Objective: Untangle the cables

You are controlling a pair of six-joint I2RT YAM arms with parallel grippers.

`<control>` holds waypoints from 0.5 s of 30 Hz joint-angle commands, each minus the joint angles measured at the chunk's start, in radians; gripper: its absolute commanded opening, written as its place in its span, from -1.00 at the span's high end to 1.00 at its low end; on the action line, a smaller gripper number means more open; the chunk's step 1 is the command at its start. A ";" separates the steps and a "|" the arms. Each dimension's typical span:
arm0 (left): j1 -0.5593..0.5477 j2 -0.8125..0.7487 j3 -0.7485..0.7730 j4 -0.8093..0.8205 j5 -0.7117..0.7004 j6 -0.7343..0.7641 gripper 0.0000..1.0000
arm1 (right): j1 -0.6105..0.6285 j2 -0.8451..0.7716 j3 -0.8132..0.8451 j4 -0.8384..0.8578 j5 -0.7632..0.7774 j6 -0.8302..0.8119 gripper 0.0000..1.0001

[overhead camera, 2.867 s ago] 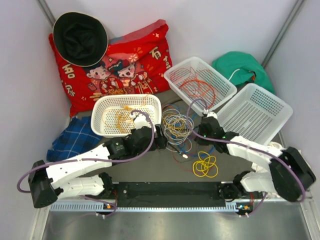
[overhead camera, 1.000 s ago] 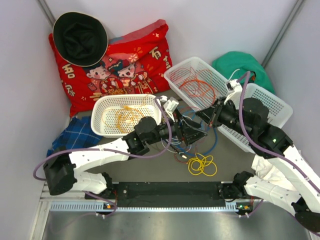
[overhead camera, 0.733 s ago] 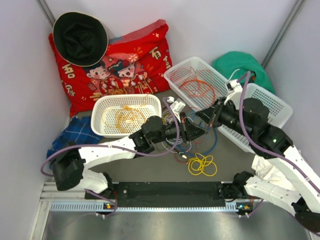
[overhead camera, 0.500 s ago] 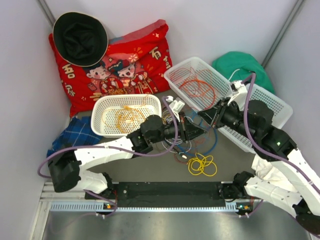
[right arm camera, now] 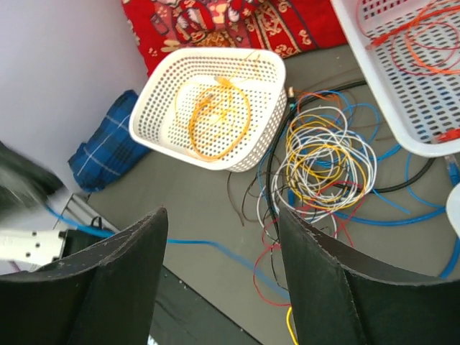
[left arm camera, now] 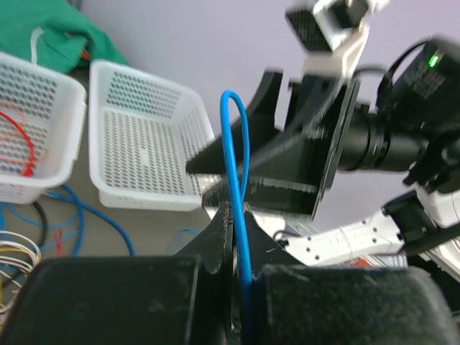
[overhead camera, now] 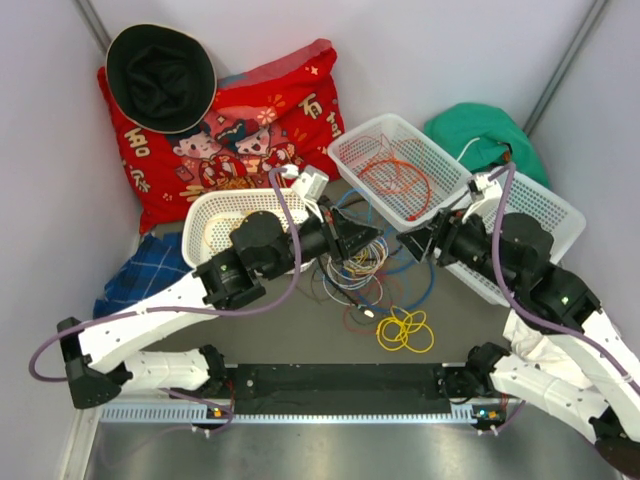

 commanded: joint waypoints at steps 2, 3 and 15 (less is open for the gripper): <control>-0.002 0.015 0.187 -0.178 -0.139 0.107 1.00 | 0.010 -0.074 -0.071 0.113 -0.173 -0.052 -0.23; -0.001 0.030 0.205 -0.192 -0.150 0.114 1.00 | 0.010 -0.098 -0.085 0.130 -0.195 -0.058 -0.22; -0.001 0.095 0.310 -0.220 -0.147 0.127 1.00 | 0.010 -0.194 -0.214 0.232 -0.261 -0.127 -0.22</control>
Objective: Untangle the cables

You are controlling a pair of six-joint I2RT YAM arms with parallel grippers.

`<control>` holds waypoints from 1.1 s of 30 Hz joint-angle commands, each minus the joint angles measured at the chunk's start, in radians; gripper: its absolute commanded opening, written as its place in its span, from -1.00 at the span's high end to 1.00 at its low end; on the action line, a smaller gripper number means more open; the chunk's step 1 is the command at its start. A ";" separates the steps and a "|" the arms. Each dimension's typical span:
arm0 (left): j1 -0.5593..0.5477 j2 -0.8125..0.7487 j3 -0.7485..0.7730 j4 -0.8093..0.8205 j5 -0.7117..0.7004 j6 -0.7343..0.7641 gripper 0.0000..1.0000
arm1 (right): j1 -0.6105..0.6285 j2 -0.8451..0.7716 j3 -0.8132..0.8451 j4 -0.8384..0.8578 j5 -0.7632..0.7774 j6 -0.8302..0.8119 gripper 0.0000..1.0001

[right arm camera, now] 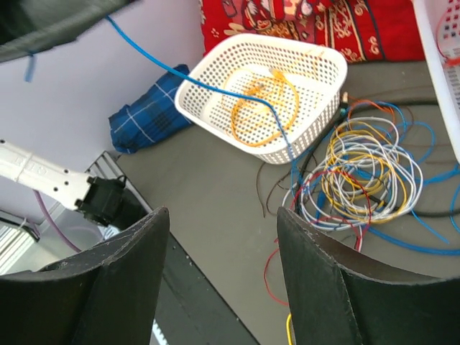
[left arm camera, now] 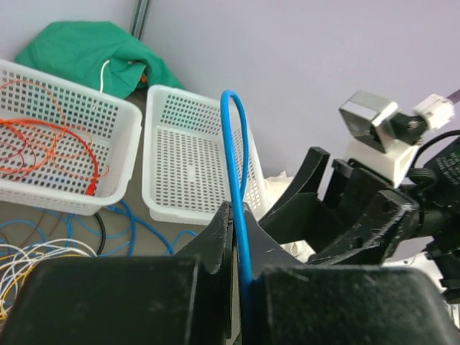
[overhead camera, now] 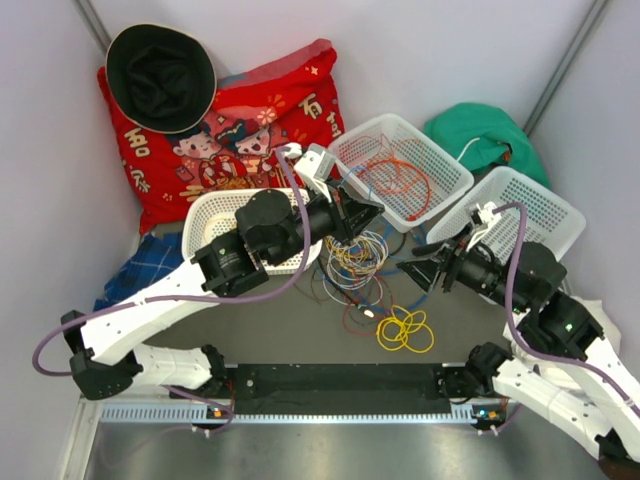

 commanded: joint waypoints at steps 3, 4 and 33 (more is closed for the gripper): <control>-0.001 0.008 0.052 -0.006 -0.003 0.009 1.00 | 0.010 0.017 -0.023 0.128 -0.037 -0.046 -0.22; -0.001 0.010 0.052 -0.003 -0.003 0.006 1.00 | 0.010 0.023 -0.027 0.133 -0.023 -0.054 -0.22; -0.001 -0.085 -0.066 0.005 -0.089 -0.028 0.79 | 0.010 0.146 0.000 0.308 0.256 -0.109 1.00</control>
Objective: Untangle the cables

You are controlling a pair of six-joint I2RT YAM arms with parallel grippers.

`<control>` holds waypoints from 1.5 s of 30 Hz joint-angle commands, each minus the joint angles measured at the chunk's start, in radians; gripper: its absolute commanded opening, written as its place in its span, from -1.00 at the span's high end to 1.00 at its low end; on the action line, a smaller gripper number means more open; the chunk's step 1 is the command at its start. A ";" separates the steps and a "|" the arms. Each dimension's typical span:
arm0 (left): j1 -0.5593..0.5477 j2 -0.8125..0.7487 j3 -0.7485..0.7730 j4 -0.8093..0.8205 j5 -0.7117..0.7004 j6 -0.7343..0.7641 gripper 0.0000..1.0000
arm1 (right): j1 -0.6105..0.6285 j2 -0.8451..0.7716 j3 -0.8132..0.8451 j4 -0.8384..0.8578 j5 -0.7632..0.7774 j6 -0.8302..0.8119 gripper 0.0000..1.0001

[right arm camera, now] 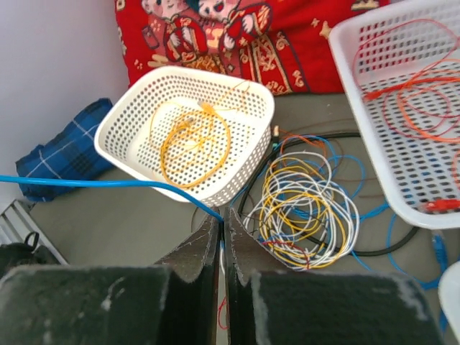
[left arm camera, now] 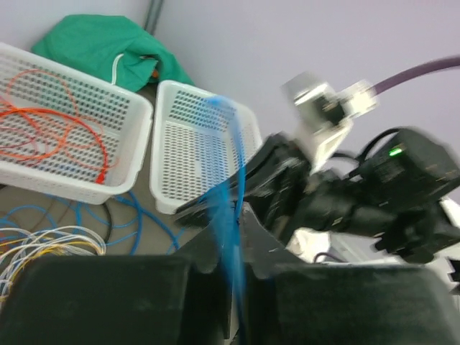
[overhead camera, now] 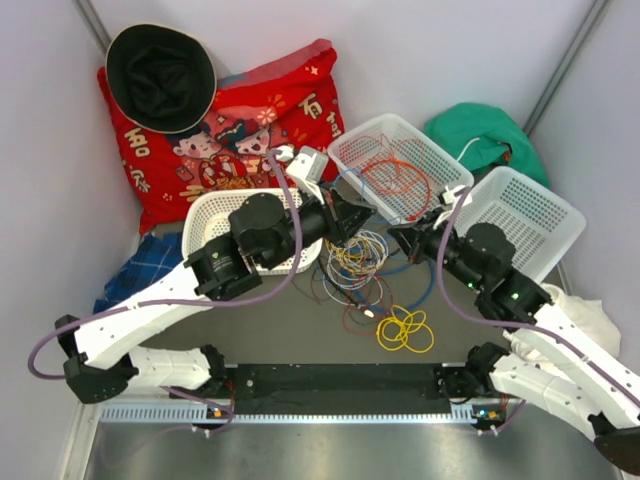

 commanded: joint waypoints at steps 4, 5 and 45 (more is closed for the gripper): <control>-0.001 -0.127 -0.155 0.040 -0.164 -0.041 -0.96 | 0.009 -0.067 0.282 -0.185 0.185 -0.048 1.00; -0.001 -0.150 -0.175 0.027 -0.212 -0.054 -0.98 | 0.009 -0.058 0.318 -0.217 0.205 -0.060 1.00; -0.001 -0.316 -0.543 -0.150 -0.287 -0.284 -0.98 | -0.729 0.266 0.410 -0.429 0.440 0.183 1.00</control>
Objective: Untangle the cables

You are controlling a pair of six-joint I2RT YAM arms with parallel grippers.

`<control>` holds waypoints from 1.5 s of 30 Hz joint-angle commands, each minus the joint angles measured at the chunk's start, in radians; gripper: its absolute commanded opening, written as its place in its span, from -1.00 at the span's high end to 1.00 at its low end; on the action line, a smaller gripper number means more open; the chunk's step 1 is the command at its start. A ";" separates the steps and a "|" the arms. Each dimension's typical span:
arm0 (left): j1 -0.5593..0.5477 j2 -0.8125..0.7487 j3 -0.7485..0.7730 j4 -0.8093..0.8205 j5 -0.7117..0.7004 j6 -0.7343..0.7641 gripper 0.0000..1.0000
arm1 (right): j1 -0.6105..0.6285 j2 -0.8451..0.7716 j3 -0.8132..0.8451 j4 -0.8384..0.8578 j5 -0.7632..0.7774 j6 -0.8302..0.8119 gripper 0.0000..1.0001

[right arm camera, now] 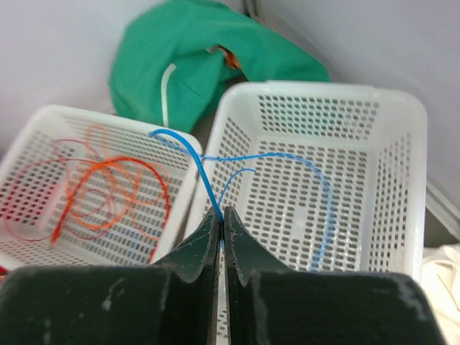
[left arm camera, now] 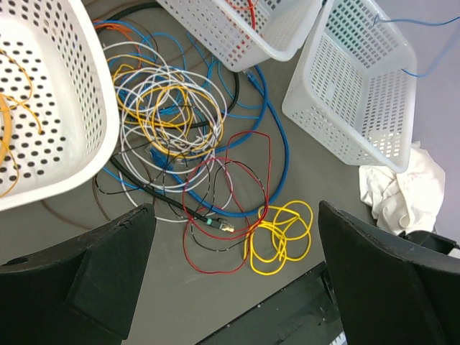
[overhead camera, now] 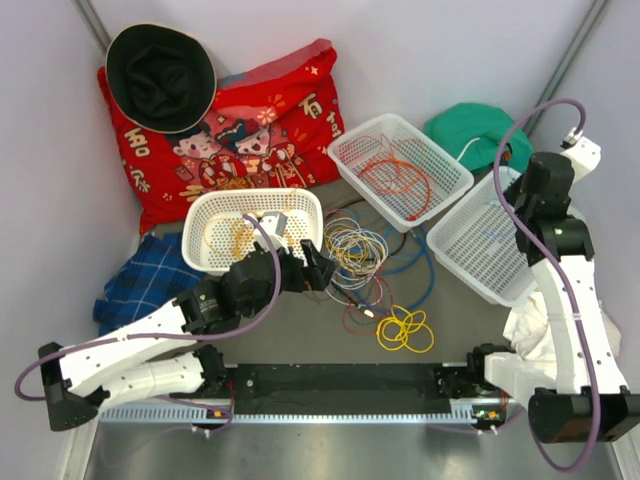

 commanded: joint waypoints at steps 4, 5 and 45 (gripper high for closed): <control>-0.001 0.008 -0.031 0.027 0.037 -0.046 -0.98 | -0.100 0.029 -0.156 0.083 -0.057 0.087 1.00; -0.001 0.008 -0.034 0.025 0.044 -0.047 -0.98 | -0.105 0.049 -0.174 0.086 -0.063 0.087 1.00; -0.001 0.186 0.006 0.026 0.113 -0.132 -0.96 | 0.541 0.180 -0.539 0.307 -0.321 0.146 -0.36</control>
